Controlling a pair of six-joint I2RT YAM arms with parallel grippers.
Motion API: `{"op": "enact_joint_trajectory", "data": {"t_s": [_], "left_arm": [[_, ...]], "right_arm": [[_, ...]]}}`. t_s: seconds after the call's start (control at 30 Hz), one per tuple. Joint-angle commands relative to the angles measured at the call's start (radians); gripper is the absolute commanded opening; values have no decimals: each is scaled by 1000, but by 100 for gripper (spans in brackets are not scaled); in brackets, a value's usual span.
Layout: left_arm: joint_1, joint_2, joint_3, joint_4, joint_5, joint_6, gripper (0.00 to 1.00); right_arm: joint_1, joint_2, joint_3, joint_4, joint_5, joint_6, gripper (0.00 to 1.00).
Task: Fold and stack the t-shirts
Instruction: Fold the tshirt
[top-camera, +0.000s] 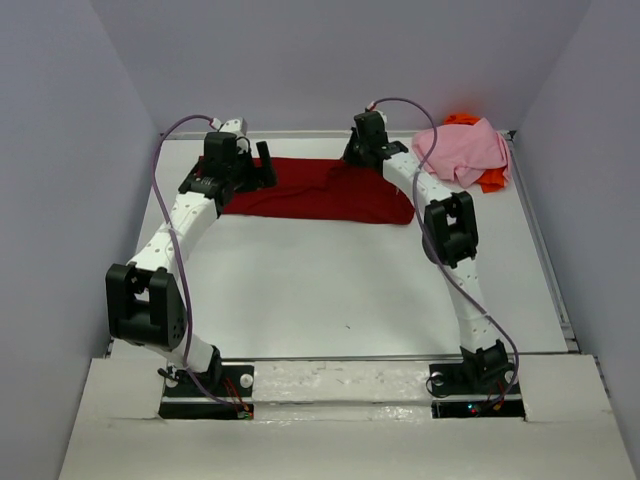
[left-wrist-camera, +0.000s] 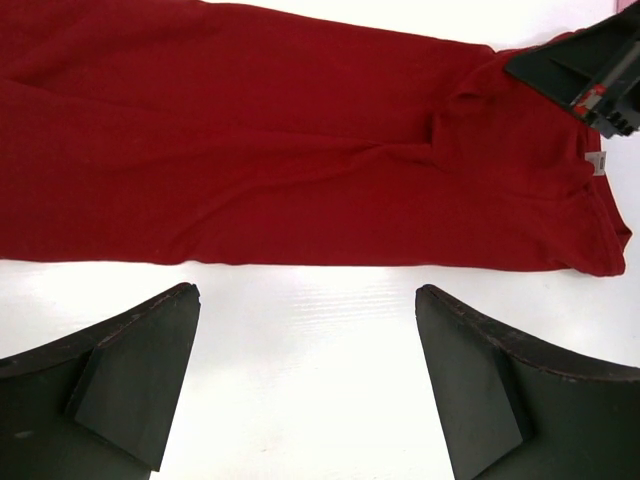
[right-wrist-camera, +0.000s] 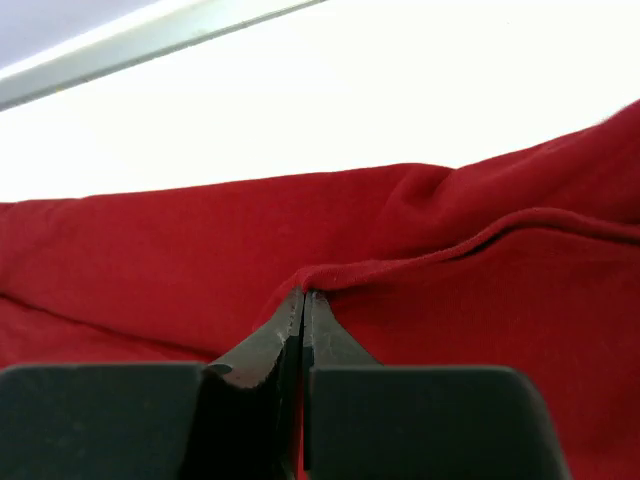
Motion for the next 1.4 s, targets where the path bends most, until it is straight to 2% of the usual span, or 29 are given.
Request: {"op": "enact_joint_trajectory", "data": {"t_s": [0.0, 0.07, 0.1, 0.2, 0.23, 0.33, 0.43, 0.53, 0.6, 0.63, 0.67, 0.7, 0.77, 0.8, 0.83, 0.93, 0.97, 1.07, 1.2, 1.37], "left_arm": [[4, -57, -16, 38, 35, -6, 98], [4, -57, -21, 40, 41, -6, 98], [5, -57, -24, 40, 43, -6, 98], [4, -57, -30, 41, 46, -6, 98], [4, -53, -32, 41, 46, -4, 98], [8, -38, -12, 35, 40, 5, 99], [31, -18, 31, 38, 41, 17, 99], [77, 23, 105, 38, 70, 83, 99], [125, 54, 160, 20, 74, 92, 99], [158, 80, 212, 12, 146, 91, 99], [241, 92, 230, 18, 197, 88, 99], [272, 114, 267, 24, 259, 86, 99], [316, 131, 292, 35, 310, 112, 99], [335, 158, 325, 26, 289, 156, 99], [335, 173, 344, 17, 270, 180, 99], [335, 262, 427, -38, 244, 255, 99], [335, 290, 486, -92, 232, 256, 99], [335, 387, 543, -150, 170, 255, 99], [335, 468, 602, -238, 58, 191, 99], [337, 462, 519, -181, -17, 183, 99]], "right_arm": [[7, 62, 110, 25, -52, -69, 0], [7, 99, 143, 28, -69, -87, 0], [7, 114, 166, 28, -88, -105, 14], [7, 117, 187, 28, -129, -170, 48], [7, 97, 195, 28, -131, -193, 71], [7, 50, 256, 32, -80, -311, 91], [7, -30, 346, 43, -8, -430, 98], [7, -175, 329, 83, 10, -490, 100], [7, -273, 200, 120, 0, -500, 100], [7, -380, 140, 127, 1, -495, 100], [7, -435, 81, 129, 6, -491, 100], [7, -544, -58, 129, 22, -462, 99], [7, -660, -232, 147, 35, -422, 99], [7, -717, -418, 182, 21, -387, 99], [7, -818, -510, 202, 15, -370, 99], [7, -929, -812, 265, -19, -282, 99], [7, -962, -860, 267, -46, -241, 99], [7, -975, -980, 259, -68, -179, 98], [7, -941, -1024, 255, -73, -109, 98], [7, -848, -999, 252, -62, -34, 97]]}}
